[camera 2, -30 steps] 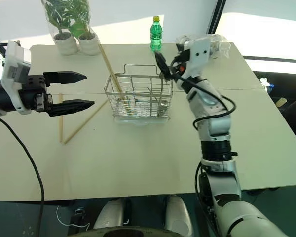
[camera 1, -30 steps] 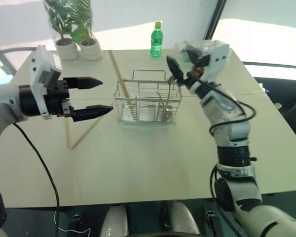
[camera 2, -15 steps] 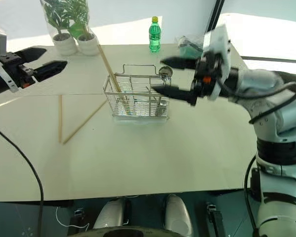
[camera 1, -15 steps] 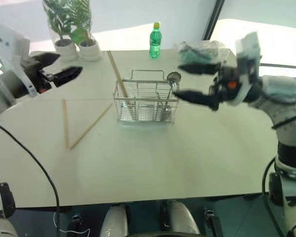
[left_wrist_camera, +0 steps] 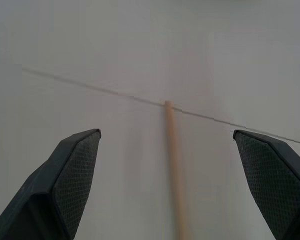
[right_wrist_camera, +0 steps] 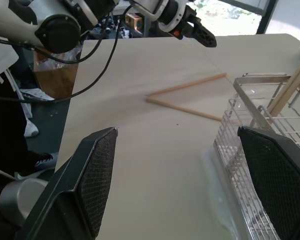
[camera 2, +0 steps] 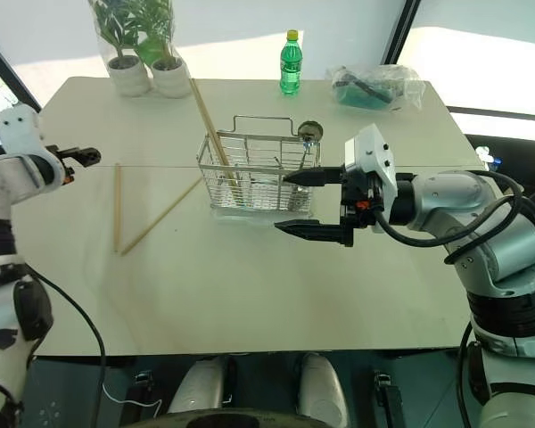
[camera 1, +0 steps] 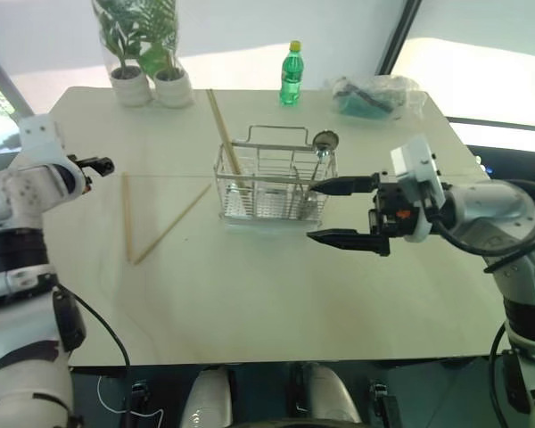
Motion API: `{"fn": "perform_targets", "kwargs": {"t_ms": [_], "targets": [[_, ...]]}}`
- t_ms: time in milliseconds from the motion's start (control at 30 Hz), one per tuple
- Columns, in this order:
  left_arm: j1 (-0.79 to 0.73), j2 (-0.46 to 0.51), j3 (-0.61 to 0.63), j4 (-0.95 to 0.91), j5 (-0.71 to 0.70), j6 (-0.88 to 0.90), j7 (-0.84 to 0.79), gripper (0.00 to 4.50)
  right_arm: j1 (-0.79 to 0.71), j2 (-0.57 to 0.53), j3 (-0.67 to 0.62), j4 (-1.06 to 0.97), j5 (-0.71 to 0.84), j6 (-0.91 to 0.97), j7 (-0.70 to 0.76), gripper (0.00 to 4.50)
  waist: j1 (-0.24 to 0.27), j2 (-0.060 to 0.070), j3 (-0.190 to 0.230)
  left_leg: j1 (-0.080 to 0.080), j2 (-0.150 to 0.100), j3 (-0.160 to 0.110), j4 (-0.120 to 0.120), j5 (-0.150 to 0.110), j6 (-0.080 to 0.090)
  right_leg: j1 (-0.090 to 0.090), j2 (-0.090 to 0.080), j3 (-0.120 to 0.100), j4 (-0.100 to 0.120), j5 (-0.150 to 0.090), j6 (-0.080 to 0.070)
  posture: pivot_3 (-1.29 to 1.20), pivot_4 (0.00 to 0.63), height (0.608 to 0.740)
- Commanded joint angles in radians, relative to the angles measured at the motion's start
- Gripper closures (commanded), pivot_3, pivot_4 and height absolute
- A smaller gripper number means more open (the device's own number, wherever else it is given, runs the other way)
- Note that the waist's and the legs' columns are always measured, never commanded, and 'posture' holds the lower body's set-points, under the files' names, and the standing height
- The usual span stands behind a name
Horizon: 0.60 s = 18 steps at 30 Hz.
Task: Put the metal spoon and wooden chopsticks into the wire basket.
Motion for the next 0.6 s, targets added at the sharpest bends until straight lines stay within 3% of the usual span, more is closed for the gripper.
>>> {"fn": "perform_targets", "kwargs": {"t_ms": [33, 267, 600], "targets": [[-0.069, -0.022, -0.019, 0.113, 0.069, -0.070, 0.041, 0.00, -0.007, 0.005, -0.028, -0.031, 0.018, -0.009, -0.021, 0.54, -0.001, -0.001, 0.000, 0.000, 0.000, 0.000, 0.000, 0.000, 0.000, 0.000, 0.000, 0.000, 0.000, 0.000, 0.000, 0.00, 0.150, 0.717], [-0.182, -0.074, -0.075, 0.409, 0.154, -0.220, -0.006, 0.00, 0.031, 0.007, -0.045, -0.074, 0.054, 0.008, -0.060, 0.54, -0.001, -0.003, 0.000, 0.000, 0.000, 0.000, -0.001, 0.000, -0.001, -0.001, 0.000, -0.001, 0.000, 0.000, 0.000, 0.00, 0.150, 0.717], [-0.308, -0.072, -0.046, 0.698, 0.177, -0.300, -0.002, 0.00, 0.086, 0.002, -0.077, -0.117, 0.087, 0.020, -0.112, 0.54, -0.002, -0.003, 0.001, 0.000, 0.000, 0.000, 0.000, 0.000, -0.001, -0.001, -0.001, -0.002, 0.001, 0.000, 0.000, 0.00, 0.150, 0.717]]}}
